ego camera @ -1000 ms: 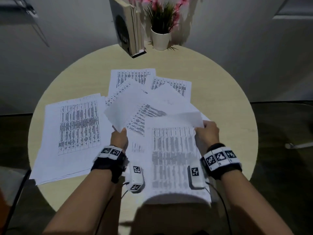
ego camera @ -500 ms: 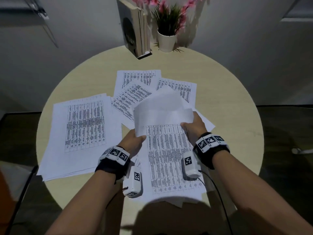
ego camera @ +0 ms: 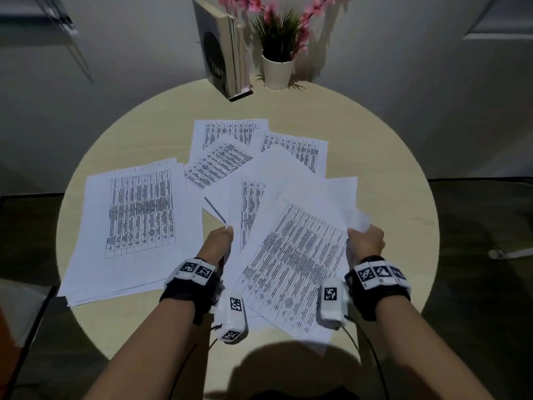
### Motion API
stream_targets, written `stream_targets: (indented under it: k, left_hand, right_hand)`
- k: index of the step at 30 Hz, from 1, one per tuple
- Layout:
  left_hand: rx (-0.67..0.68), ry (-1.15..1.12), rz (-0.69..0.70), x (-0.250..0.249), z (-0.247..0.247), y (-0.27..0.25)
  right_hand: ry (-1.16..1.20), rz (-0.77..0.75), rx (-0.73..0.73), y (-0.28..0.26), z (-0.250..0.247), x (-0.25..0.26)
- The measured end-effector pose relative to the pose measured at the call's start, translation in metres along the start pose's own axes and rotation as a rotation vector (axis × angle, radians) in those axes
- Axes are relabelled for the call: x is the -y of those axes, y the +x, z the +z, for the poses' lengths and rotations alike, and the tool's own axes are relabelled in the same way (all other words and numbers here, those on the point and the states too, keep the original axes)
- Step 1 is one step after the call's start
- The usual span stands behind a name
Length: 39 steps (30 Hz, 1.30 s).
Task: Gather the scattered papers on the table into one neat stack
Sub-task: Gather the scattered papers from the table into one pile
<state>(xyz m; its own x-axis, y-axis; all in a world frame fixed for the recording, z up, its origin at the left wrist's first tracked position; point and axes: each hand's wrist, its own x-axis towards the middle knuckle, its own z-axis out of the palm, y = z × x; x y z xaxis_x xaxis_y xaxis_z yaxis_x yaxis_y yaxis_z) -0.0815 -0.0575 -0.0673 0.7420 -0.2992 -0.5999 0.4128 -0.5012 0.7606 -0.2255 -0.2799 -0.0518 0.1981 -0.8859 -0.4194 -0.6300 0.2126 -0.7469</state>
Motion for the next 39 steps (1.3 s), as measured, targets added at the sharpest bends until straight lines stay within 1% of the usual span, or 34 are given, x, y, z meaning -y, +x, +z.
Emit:
stream_targets:
  k: [2,3,5,7,9,10,11,12,13,14,15,16,18,20,23,26,27,29,31,33,34,35,37,39]
  left_hand:
    - [0.125,0.08,0.017,-0.003,0.001,-0.005]
    - [0.165,0.109,0.043,-0.002,0.003,-0.006]
    - [0.148,0.173,0.11,0.002,0.01,-0.005]
    - [0.096,0.213,0.185,-0.001,0.011,-0.008]
    - [0.091,0.165,0.247,-0.017,0.002,-0.021]
    - [0.087,0.114,0.264,-0.028,-0.004,-0.03]
    - [0.092,0.069,0.288,-0.037,-0.01,-0.035]
    - [0.107,0.03,0.286,-0.046,-0.017,-0.037]
    - [0.12,-0.001,0.303,-0.053,-0.022,-0.036]
    - [0.143,-0.037,0.304,-0.058,-0.027,-0.037]
    - [0.166,-0.071,0.301,-0.061,-0.032,-0.032]
    - [0.188,-0.111,0.264,-0.063,-0.035,-0.032]
    - [0.165,-0.139,0.217,-0.071,-0.036,-0.033]
    - [0.117,-0.174,0.283,-0.085,-0.037,-0.042]
    - [0.096,-0.301,0.485,-0.115,-0.048,-0.066]
    - [0.16,-0.395,0.734,-0.142,-0.068,-0.097]
    - [0.148,-0.419,0.764,-0.146,-0.073,-0.102]
    - [0.083,-0.397,0.78,-0.144,-0.077,-0.096]
    - [0.01,-0.316,0.738,-0.131,-0.071,-0.084]
    - [-0.014,-0.258,0.646,-0.108,-0.061,-0.072]
    - [-0.011,-0.228,0.606,-0.095,-0.053,-0.069]
    - [-0.034,-0.187,0.581,-0.08,-0.046,-0.066]
    - [-0.104,-0.158,0.57,-0.059,-0.033,-0.064]
    - [-0.206,-0.096,0.566,-0.056,-0.028,-0.065]
  right_hand:
    - [0.013,-0.023,0.052,-0.008,0.015,-0.004]
    - [0.017,-0.052,0.089,-0.013,0.023,-0.004]
    - [0.017,-0.104,0.155,-0.021,0.036,0.0]
    - [0.049,-0.105,0.158,-0.022,0.039,0.003]
    - [0.101,-0.095,0.119,-0.021,0.032,0.006]
    - [0.15,-0.089,0.14,-0.022,0.025,0.01]
    - [0.269,-0.079,0.202,-0.027,0.017,0.015]
    - [0.414,-0.063,0.318,-0.028,0.012,0.02]
    - [0.508,-0.059,0.436,-0.035,0.006,0.028]
    - [0.508,-0.055,0.527,-0.04,0.0,0.038]
    - [0.502,-0.069,0.576,-0.045,-0.003,0.049]
    - [0.473,-0.117,0.596,-0.049,-0.005,0.06]
    - [0.414,-0.246,0.548,-0.057,-0.008,0.085]
    - [0.419,-0.38,0.49,-0.068,-0.014,0.105]
    - [0.441,-0.602,0.416,-0.085,-0.037,0.137]
    - [0.548,-0.747,0.368,-0.092,-0.065,0.156]
    - [0.58,-0.761,0.364,-0.092,-0.07,0.158]
    - [0.584,-0.763,0.37,-0.093,-0.071,0.155]
    - [0.525,-0.764,0.413,-0.088,-0.06,0.139]
    - [0.464,-0.703,0.41,-0.082,-0.038,0.111]
    - [0.455,-0.647,0.407,-0.079,-0.025,0.094]
    - [0.447,-0.589,0.397,-0.078,-0.013,0.077]
    - [0.444,-0.528,0.384,-0.086,0.006,0.053]
    - [0.479,-0.519,0.369,-0.092,0.015,0.048]
